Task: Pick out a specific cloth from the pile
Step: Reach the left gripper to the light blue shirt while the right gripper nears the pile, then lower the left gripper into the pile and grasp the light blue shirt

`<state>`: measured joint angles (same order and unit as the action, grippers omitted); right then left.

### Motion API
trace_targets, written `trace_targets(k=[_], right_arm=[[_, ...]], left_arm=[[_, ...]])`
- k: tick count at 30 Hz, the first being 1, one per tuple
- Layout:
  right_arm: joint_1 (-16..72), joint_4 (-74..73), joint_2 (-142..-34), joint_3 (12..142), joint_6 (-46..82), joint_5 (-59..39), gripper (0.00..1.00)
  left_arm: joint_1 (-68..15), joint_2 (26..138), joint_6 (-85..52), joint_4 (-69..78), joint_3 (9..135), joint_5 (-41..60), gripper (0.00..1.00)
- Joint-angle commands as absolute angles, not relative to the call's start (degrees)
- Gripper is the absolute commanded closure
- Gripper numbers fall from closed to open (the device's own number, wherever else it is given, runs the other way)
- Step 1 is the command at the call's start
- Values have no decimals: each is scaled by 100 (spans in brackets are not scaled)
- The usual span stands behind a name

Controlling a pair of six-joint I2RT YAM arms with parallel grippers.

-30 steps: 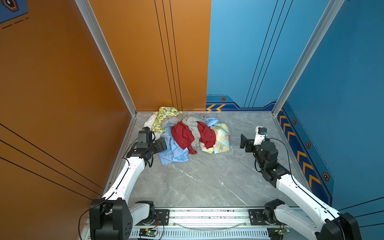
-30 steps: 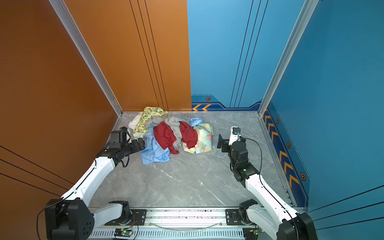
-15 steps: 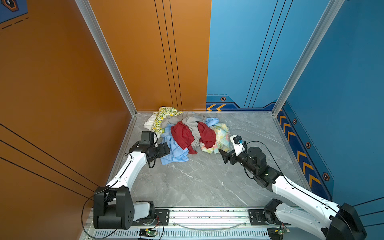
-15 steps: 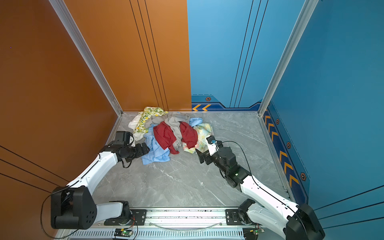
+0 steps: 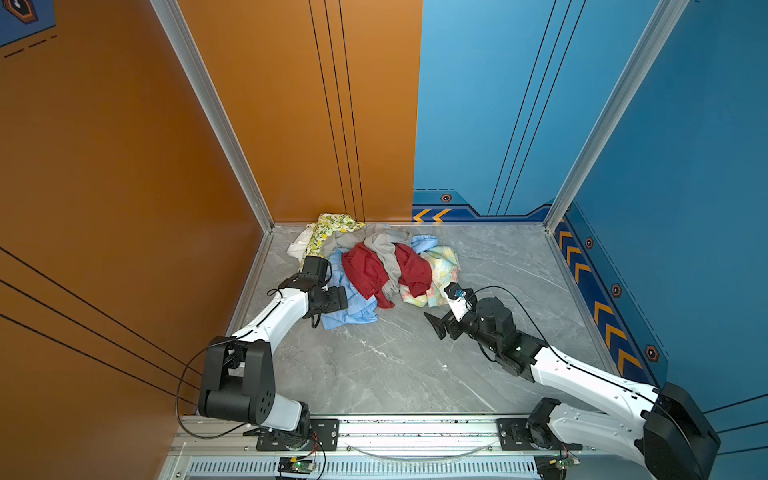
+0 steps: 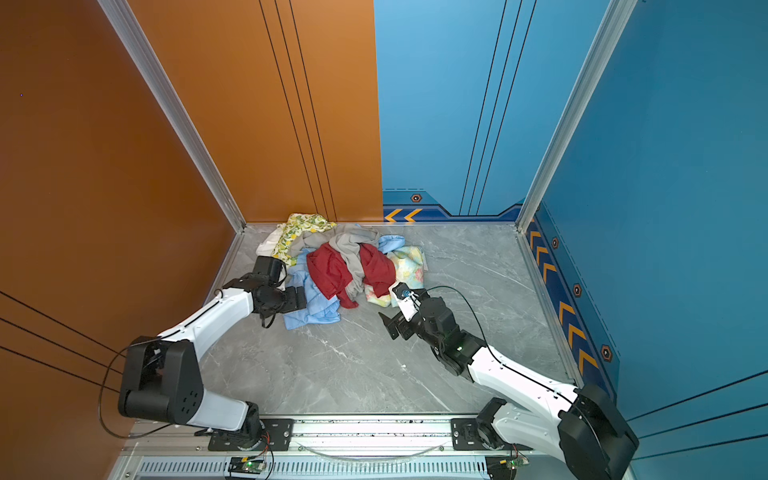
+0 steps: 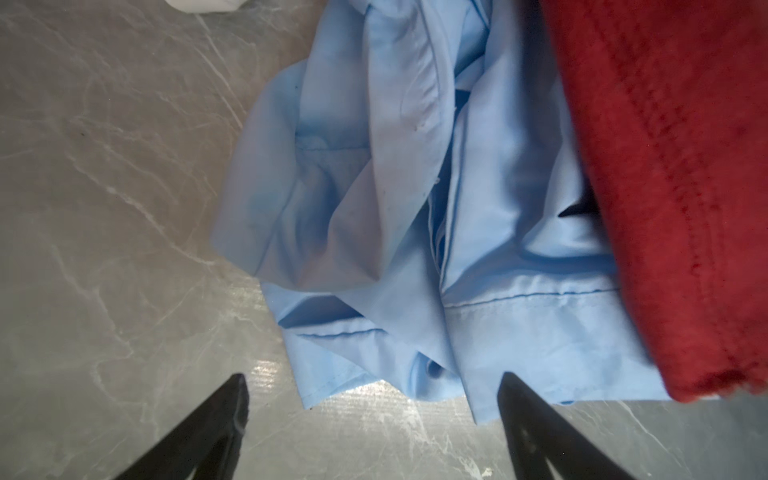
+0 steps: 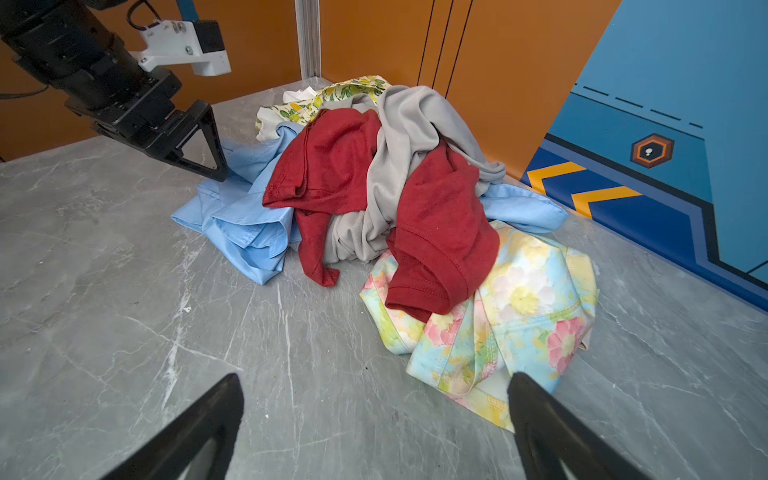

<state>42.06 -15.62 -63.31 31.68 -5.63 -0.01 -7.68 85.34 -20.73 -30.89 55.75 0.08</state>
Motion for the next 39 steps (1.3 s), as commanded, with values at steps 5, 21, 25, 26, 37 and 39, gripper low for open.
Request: trace_targets(k=[5, 21, 25, 26, 37, 39], right_arm=[[4245, -1815, -6450, 3322, -747, 18, 0], [4245, -2013, -6678, 3322, -765, -42, 0], [4245, -1980, -6654, 3335, -765, -46, 0], [4245, -1984, -6645, 3327, -765, -36, 0], [4243, -1908, -6688, 3340, -760, 57, 0], [4241, -1908, -6687, 3338, -762, 69, 0]], left_arm=[[-1098, 8764, -1872, -2638, 5628, -454, 6], [-1069, 8771, -735, -1953, 5691, -472, 3], [-859, 9212, -649, -1603, 5719, -54, 4], [-853, 9301, -629, -1496, 5722, -78, 4], [-814, 10275, -862, -1514, 6640, 311, 12], [-812, 10335, -942, -1585, 6680, 356, 12]])
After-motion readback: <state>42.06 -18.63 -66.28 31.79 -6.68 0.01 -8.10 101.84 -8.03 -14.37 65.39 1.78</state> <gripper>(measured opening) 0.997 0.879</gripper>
